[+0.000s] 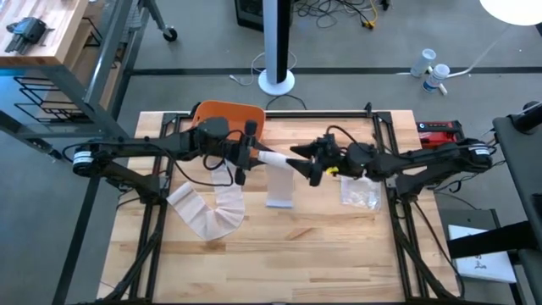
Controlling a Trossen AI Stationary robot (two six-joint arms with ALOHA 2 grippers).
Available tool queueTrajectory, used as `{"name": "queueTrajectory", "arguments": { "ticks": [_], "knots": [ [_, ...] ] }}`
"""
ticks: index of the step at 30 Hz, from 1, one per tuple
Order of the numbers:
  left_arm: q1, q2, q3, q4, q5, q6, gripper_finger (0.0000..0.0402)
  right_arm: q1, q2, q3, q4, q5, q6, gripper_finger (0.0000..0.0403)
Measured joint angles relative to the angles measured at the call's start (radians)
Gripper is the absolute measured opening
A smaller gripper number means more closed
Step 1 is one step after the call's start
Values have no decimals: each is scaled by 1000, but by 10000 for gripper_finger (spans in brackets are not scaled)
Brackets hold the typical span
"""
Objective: Roll bandage
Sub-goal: Roll the right white bandage
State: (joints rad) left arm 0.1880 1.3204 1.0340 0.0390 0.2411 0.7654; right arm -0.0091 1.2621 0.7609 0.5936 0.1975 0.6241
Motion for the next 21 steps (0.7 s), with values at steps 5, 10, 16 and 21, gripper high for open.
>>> {"name": "queueTrajectory", "arguments": {
  "ticks": [5, 10, 16, 21],
  "knots": [
    [0, 3, -1, 35, -22, 30, 104, -31, 66, 0, 99, -82, 32, 345],
    [2, 3, -1, 34, -72, 34, 110, -35, 88, 0, 122, -120, 39, 344],
    [4, 16, -1, 36, -148, 65, 113, -35, 90, 0, 116, -120, 76, 344],
    [3, 35, -2, 41, -146, 120, 108, -35, 90, 0, 106, -120, 107, 344]
  ]
}}
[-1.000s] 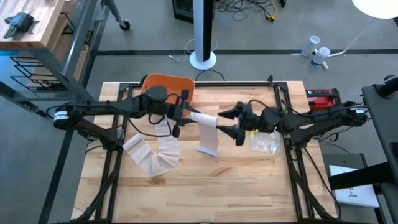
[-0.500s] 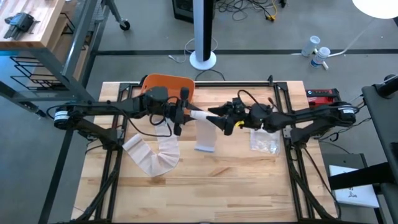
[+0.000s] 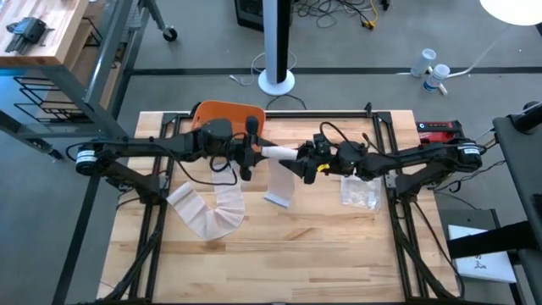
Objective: Roll bandage
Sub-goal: Roll the right white bandage
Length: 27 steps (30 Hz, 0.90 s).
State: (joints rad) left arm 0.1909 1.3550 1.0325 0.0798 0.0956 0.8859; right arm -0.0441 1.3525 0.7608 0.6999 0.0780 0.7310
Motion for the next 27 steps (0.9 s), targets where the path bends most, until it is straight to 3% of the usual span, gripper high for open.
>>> {"name": "queueTrajectory", "arguments": {
  "ticks": [6, 15, 23, 27],
  "knots": [
    [1, 10, -1, 16, 3, 0, 114, 0, 0, 0, -20, -8, -63, 344],
    [-1, -4, -1, 15, 117, -39, 108, 0, -22, 0, 23, -41, -346, 344],
    [-5, -6, 2, 21, 132, -52, 111, 0, -21, 0, 11, -38, -324, 344],
    [-6, -6, 2, 21, 132, -60, 107, 0, -14, 0, 2, -86, -327, 344]
  ]
}}
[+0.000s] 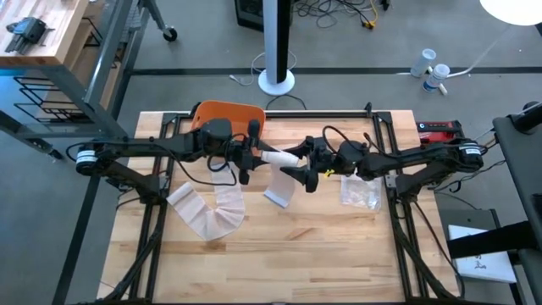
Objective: Roll bandage
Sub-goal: Roll the right white bandage
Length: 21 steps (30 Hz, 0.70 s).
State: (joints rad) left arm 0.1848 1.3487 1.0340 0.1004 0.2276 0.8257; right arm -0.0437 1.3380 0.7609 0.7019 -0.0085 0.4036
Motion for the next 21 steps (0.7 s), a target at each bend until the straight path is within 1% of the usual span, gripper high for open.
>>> {"name": "queueTrajectory", "arguments": {
  "ticks": [4, 10, 21],
  "knots": [
    [-1, -7, 1, 7, 0, -20, 114, 0, -17, 0, 5, 0, -28, 344],
    [-1, -8, 1, 13, 0, -25, 109, -5, -9, 0, 14, 9, 2, 344],
    [-1, -9, 2, 0, -19, -35, 113, 6, 14, 0, 15, 8, 129, 344]
  ]
}}
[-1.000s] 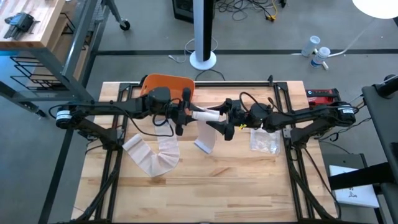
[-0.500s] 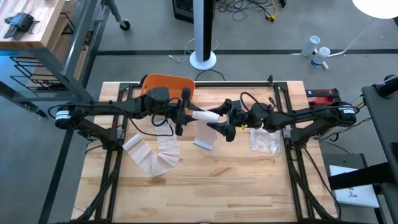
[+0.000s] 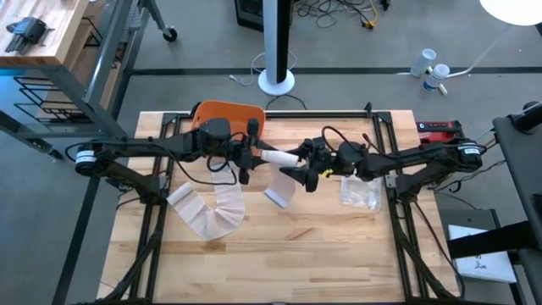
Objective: Roll bandage
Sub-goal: Roll the right white bandage
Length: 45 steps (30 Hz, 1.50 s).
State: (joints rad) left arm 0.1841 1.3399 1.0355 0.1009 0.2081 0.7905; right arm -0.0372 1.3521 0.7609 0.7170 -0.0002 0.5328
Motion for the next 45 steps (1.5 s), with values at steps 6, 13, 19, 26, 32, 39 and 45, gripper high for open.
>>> {"name": "queueTrajectory", "arguments": {
  "ticks": [6, 13, 19, 26, 32, 39, 45],
  "knots": [
    [0, 0, 0, -8, -16, -14, 108, 0, 0, 0, -1, 2, 138, 344],
    [0, 0, -2, -10, -16, -22, 114, 8, 2, 0, -7, 22, 351, 344],
    [0, 0, -2, -18, -18, -12, 107, 9, 6, 0, 7, 33, 384, 344],
    [-1, 0, -22, -10, -43, 160, 113, 13, 6, 0, 5, 64, 483, 344],
    [-1, 0, -24, 7, -71, 196, 102, 13, 6, 0, 6, 76, 550, 344],
    [0, 0, -30, 20, -79, 282, 109, 17, 10, 0, 1, 80, 586, 344],
    [0, 0, -32, 21, -79, 335, 99, 20, 10, 0, -2, 80, 618, 343]
  ]
}}
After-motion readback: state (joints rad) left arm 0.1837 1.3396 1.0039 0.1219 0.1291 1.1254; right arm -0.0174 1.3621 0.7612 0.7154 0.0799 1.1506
